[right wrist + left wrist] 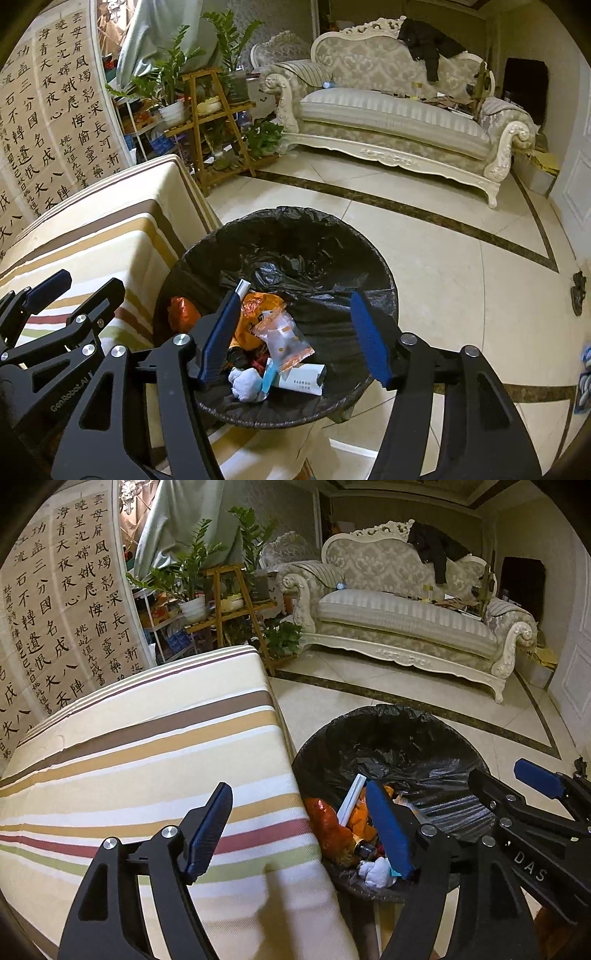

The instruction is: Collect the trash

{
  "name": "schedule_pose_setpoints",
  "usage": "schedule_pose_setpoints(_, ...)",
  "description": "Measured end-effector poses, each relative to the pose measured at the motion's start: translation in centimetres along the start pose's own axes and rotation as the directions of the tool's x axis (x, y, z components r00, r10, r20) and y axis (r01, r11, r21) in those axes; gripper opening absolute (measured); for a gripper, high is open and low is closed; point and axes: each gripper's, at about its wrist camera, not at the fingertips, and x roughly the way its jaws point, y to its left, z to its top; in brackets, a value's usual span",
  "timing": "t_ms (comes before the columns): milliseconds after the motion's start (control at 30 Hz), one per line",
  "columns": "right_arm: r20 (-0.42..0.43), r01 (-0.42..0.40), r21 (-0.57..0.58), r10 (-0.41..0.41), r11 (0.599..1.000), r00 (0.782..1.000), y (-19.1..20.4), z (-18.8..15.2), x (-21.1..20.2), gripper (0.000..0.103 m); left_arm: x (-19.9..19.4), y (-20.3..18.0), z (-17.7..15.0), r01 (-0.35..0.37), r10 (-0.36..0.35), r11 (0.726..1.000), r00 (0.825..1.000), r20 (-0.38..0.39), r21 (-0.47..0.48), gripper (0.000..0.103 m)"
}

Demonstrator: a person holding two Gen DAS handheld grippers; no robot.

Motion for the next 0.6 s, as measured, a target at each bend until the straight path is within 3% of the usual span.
schedule_pose_setpoints(600, 0.061, -0.006, -0.033, 0.008, 0.999, 0.998, 1.0, -1.2, -4.1, 0.066, -4.1, 2.2, -1.8, -0.015, 0.018, 0.998, 0.998, 0.058, -0.054, 0.076)
